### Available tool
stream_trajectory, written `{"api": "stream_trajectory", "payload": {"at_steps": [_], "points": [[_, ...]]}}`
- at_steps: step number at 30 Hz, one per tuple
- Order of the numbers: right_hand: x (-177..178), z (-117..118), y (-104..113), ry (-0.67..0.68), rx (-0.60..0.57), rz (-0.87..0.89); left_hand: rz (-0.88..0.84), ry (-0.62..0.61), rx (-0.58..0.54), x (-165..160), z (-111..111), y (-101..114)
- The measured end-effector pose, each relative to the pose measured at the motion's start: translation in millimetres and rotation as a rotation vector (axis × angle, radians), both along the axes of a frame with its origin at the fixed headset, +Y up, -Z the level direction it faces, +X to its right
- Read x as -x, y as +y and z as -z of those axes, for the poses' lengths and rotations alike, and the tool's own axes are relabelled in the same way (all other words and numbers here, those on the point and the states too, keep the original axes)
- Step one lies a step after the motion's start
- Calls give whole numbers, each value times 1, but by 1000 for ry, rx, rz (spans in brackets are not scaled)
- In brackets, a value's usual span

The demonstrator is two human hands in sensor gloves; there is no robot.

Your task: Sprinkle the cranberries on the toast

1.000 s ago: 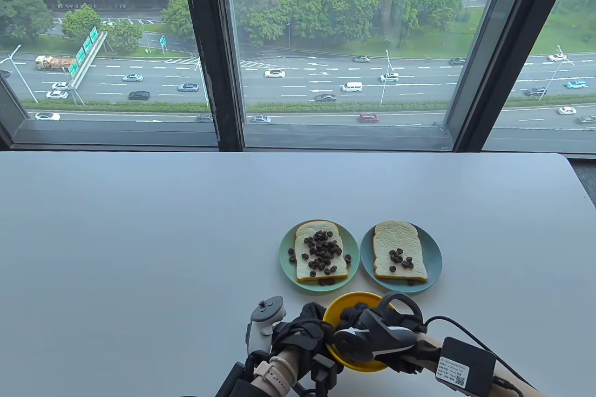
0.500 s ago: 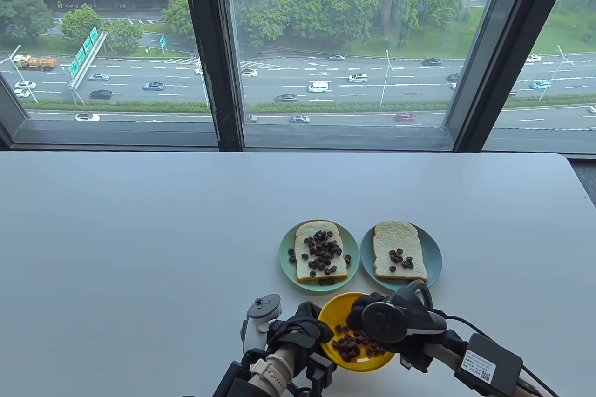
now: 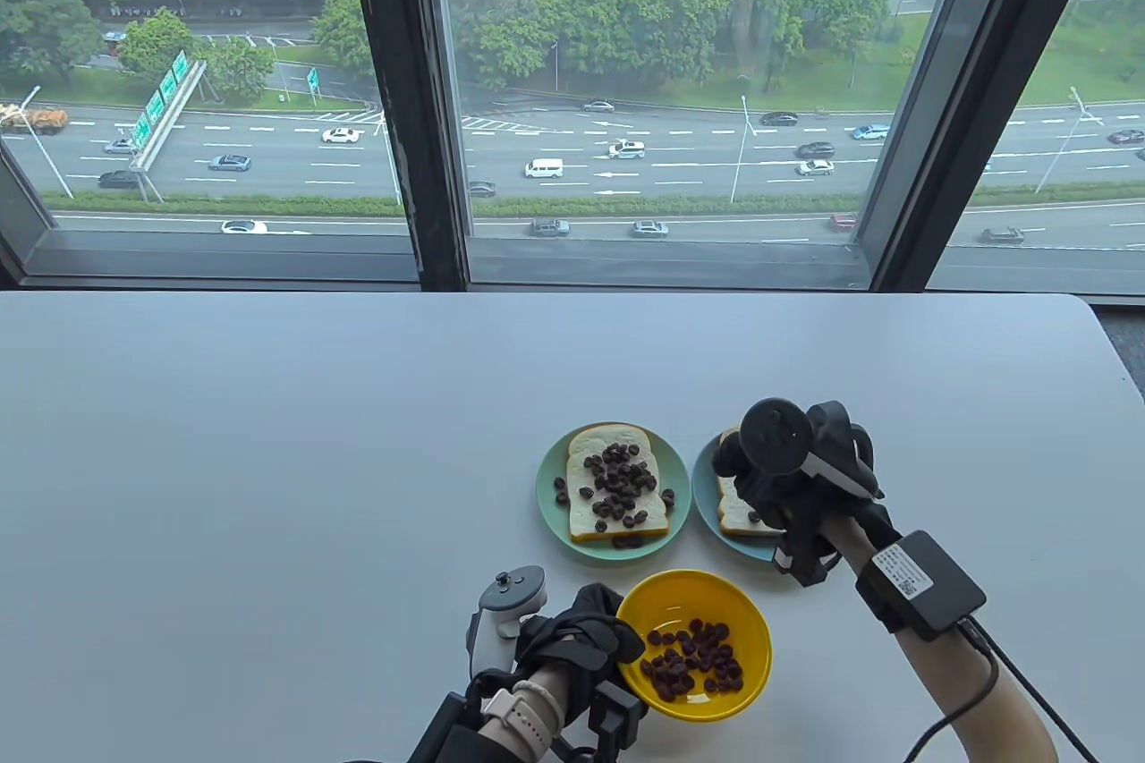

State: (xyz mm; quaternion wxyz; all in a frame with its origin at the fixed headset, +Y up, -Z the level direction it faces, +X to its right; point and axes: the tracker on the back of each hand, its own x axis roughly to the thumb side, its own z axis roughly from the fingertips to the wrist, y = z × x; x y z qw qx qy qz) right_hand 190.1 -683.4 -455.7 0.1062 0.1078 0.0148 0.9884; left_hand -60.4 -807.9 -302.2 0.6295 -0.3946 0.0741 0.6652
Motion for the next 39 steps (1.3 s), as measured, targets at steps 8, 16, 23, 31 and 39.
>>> {"api": "stream_trajectory", "payload": {"at_steps": [8, 16, 23, 31, 39], "points": [[3, 50, -44, -88, 46, -145, 7, -11, 20, 1, 0, -3], [-9, 57, -57, -150, 2, -232, 14, -28, 24, 0, -1, -5], [-15, 51, -56, -151, 15, -191, 23, -33, 18, -1, -1, -6], [-27, 35, -44, -138, 22, -120, 25, -33, 9, -1, -1, -5], [-34, -17, -17, -1, -29, -30, 28, -31, -9, -2, 0, -4]]}}
